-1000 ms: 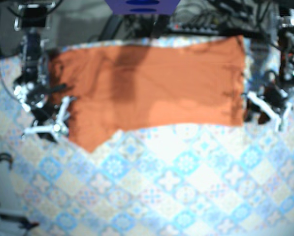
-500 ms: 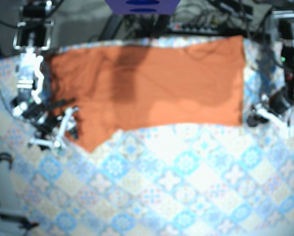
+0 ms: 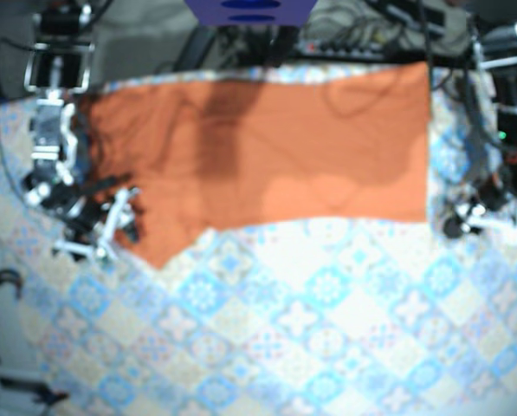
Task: Fold the T-shirt properly
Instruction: 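Release the corners and move both grippers to the orange shirt's side edges, then lower both grippers onto the middle of the shirt's side edges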
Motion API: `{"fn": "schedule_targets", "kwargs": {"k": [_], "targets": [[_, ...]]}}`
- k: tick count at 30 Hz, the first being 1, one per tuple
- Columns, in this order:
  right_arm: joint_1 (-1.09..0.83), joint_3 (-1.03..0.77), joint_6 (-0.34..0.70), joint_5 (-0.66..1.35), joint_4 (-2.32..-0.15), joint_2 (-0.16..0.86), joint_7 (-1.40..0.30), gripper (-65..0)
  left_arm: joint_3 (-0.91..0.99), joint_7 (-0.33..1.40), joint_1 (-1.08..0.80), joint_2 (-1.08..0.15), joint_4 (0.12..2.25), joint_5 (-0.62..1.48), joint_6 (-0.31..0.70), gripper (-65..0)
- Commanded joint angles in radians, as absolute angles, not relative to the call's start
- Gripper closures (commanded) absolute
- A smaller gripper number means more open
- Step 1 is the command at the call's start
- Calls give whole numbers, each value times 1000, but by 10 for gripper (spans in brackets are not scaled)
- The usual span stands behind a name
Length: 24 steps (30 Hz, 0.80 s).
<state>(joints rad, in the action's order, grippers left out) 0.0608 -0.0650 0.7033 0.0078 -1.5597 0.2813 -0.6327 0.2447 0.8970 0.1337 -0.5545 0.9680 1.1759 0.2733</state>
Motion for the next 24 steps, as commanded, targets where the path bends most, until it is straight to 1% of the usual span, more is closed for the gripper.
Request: {"fn": "schedule_targets", "kwargs": {"k": [1,7,17,24], "targets": [[82,-70,698,22,-1577,294,-608,-346,251,886,160,-579,961,1188,285,-311],[79,-70,698,22,-1577,294,-608,-346,251,886,232,-567,839,1187,280,-311],[79,-70,698,22,-1577,294,-608,-346,251,886,234,-535,831,1081,278,-311],[79,-70,698,22,-1577,292,-607,-346,257,869,240,-458,814,997,278,-311]]}}
